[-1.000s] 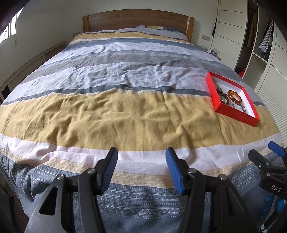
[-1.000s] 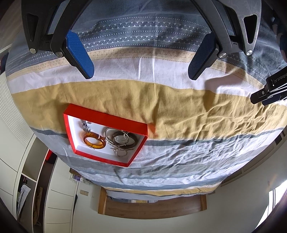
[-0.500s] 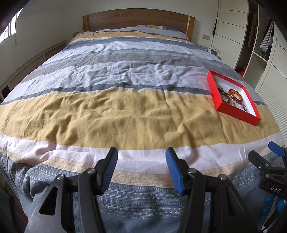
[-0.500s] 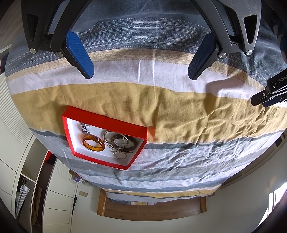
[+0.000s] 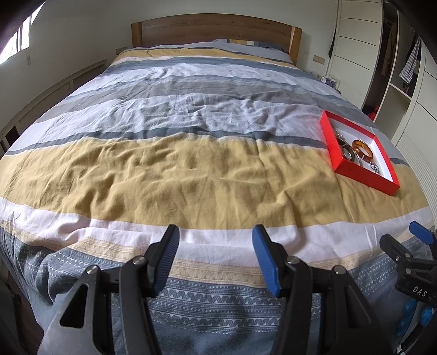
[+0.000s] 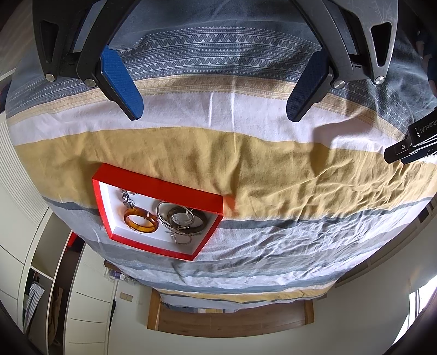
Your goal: Organize jewelry
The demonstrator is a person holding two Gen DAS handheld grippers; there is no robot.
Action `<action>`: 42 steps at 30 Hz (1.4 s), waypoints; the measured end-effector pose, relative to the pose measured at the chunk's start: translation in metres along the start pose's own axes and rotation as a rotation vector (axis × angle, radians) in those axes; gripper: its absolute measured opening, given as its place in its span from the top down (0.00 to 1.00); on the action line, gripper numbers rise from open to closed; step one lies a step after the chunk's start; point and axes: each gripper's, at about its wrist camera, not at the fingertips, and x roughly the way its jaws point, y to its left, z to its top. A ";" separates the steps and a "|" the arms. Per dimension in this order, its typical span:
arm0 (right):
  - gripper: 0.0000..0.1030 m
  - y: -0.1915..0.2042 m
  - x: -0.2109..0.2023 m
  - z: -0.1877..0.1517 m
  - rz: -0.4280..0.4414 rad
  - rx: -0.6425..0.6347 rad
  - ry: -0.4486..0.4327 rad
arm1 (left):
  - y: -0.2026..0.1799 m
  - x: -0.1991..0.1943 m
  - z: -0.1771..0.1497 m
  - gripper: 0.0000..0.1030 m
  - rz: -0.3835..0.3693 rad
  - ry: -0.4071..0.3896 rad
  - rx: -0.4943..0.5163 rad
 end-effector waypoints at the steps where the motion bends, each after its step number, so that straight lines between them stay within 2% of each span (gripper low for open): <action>1: 0.01 0.000 0.000 0.000 0.002 0.002 -0.001 | -0.001 -0.001 0.001 0.48 0.001 0.000 0.000; 42: 0.01 -0.003 -0.001 -0.001 0.008 0.009 -0.003 | -0.003 0.001 -0.001 0.48 0.003 0.002 0.005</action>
